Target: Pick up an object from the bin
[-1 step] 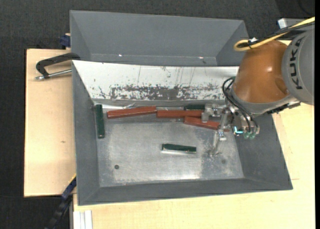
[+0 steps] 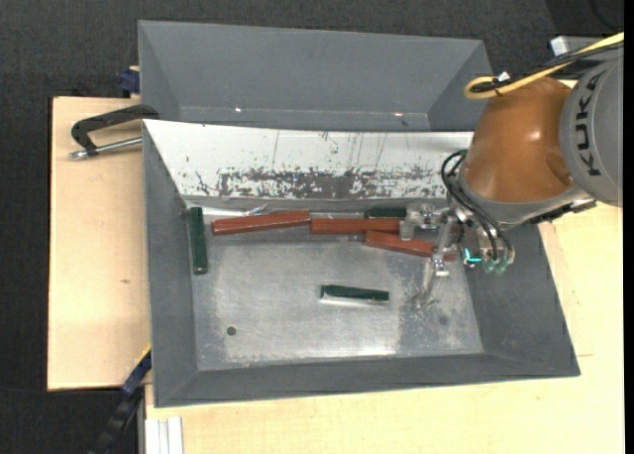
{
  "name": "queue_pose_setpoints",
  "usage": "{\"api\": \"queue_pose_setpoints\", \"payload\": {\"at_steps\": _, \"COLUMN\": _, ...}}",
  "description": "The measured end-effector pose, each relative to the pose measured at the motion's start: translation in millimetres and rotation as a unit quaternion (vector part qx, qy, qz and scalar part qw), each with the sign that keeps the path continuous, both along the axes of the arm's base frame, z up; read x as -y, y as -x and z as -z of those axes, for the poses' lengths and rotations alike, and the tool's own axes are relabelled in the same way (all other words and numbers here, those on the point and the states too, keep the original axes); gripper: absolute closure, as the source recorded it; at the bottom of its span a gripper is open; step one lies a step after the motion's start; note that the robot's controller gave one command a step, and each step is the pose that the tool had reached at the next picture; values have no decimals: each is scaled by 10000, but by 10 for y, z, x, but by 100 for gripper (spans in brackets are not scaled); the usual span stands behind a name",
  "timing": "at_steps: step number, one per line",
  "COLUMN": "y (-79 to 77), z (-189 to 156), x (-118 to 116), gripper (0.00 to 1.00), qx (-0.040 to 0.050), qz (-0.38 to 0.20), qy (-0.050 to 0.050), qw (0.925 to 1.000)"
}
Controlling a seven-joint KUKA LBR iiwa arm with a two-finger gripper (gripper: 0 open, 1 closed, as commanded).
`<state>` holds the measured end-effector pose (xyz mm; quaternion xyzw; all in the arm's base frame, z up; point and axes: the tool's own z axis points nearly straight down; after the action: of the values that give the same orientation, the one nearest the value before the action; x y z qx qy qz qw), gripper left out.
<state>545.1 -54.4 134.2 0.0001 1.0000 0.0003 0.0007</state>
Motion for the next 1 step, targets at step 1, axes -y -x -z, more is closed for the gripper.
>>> {"api": "queue_pose_setpoints", "payload": {"at_steps": 1, "y": -111, "z": 620, "x": -542, "gripper": 100, "qx": -9, "qz": 840, "qy": -13, "qw": 9965}}
